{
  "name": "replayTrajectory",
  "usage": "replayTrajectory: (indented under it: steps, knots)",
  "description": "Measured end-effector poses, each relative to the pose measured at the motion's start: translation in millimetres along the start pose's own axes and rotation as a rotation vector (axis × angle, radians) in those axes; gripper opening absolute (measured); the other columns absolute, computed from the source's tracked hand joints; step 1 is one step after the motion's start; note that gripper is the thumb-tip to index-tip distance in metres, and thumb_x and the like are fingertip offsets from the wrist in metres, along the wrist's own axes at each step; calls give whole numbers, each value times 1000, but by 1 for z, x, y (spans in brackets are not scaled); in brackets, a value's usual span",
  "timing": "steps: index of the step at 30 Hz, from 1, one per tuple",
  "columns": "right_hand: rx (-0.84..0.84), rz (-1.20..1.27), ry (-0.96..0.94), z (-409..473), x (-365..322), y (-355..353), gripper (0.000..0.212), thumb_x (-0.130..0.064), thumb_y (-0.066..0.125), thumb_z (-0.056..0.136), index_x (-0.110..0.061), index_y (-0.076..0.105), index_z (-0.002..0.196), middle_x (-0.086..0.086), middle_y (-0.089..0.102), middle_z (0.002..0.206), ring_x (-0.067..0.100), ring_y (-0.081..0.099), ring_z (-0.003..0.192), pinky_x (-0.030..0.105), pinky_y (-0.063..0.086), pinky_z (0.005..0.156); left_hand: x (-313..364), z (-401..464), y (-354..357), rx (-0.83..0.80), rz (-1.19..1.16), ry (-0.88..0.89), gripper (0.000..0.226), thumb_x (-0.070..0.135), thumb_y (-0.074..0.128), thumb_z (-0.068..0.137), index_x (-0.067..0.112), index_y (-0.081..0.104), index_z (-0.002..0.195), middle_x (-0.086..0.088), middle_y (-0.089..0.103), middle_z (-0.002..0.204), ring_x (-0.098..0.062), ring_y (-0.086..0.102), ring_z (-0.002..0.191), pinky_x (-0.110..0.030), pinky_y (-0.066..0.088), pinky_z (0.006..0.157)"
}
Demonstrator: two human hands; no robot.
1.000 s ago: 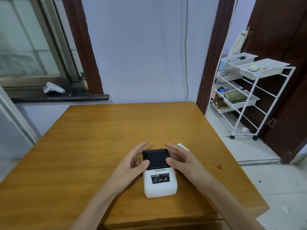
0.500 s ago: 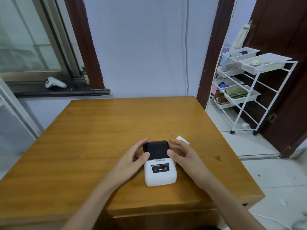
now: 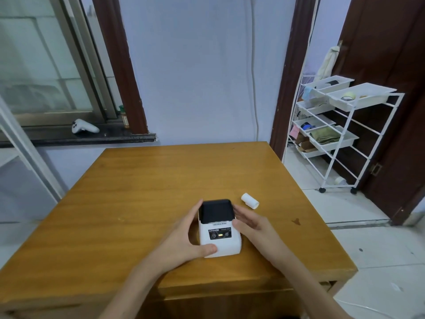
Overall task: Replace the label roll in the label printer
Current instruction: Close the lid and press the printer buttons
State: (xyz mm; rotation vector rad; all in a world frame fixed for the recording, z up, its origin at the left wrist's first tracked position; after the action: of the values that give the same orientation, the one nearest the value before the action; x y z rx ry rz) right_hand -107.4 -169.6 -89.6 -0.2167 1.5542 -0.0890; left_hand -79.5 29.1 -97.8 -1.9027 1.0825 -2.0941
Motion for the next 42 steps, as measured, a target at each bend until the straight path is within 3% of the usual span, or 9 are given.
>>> replayTrajectory:
  steps: [4,9,18,21,23,27,32,36,42]
  knots:
    - [-75,-81,-8,0,0,9,56,-9,65,91,-51,47,123,-30,68,114,-7,62,111,14,51,86,0,2,0,15,-30,10,105,58,81,61,69,11,138,21,39,150,-1,34,139,-34,31,116]
    - [-25,-172,-28,2,3,15,67,-39,63,76,-55,39,136,-15,56,133,2,54,119,36,49,101,-1,4,0,1,-47,20,106,53,80,65,65,10,143,24,36,152,1,33,140,-33,29,118]
    - [-49,-101,58,14,9,20,77,-30,62,73,-39,32,143,-11,41,137,-2,46,122,19,45,85,-5,7,1,-9,-47,27,108,50,79,66,62,7,146,27,34,152,4,32,140,-37,29,120]
    - [-79,-93,85,17,10,18,79,-31,65,72,-36,30,144,-7,38,143,4,42,128,20,43,90,-6,8,2,-18,-58,37,108,48,80,67,61,8,146,27,34,152,5,32,140,-37,28,120]
    - [-100,-97,86,17,9,17,76,-33,65,74,-39,28,140,-7,37,143,6,39,130,19,41,92,-6,8,2,-16,-61,38,109,48,80,67,62,7,146,27,34,153,5,32,140,-37,29,120]
    - [-48,-94,38,11,4,18,70,-32,62,75,-45,30,135,-12,40,138,-2,44,123,16,44,83,-6,8,1,-7,-55,43,108,51,80,66,70,4,141,36,29,148,4,31,140,-38,29,119]
    - [0,-99,-16,8,5,20,68,-33,62,74,-51,37,135,-16,46,132,-5,51,116,26,48,95,-6,7,1,-8,-74,45,107,49,80,65,74,4,135,49,27,136,18,29,133,-31,29,118]
    - [-1,-115,-36,9,5,20,71,-37,62,72,-44,43,140,-15,48,136,1,52,121,34,48,101,-7,7,1,-13,-82,42,109,49,81,66,66,5,142,50,26,136,13,29,135,-30,29,118]
    - [6,-85,-73,6,-3,21,58,-25,61,76,-62,44,116,-18,52,129,-10,54,109,22,49,90,-9,7,0,-12,-94,40,108,49,82,66,66,7,141,49,27,135,19,29,132,-26,29,114]
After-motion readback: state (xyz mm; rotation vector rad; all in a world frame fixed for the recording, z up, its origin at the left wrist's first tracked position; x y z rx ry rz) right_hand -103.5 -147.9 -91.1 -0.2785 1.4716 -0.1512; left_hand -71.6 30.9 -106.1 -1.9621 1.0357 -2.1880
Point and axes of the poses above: each hand's wrist, its own z-axis towards the middle knuckle, its own y-axis out of the palm, x = y × z, the point moved 5 cm from there along z, towards the middle knuckle
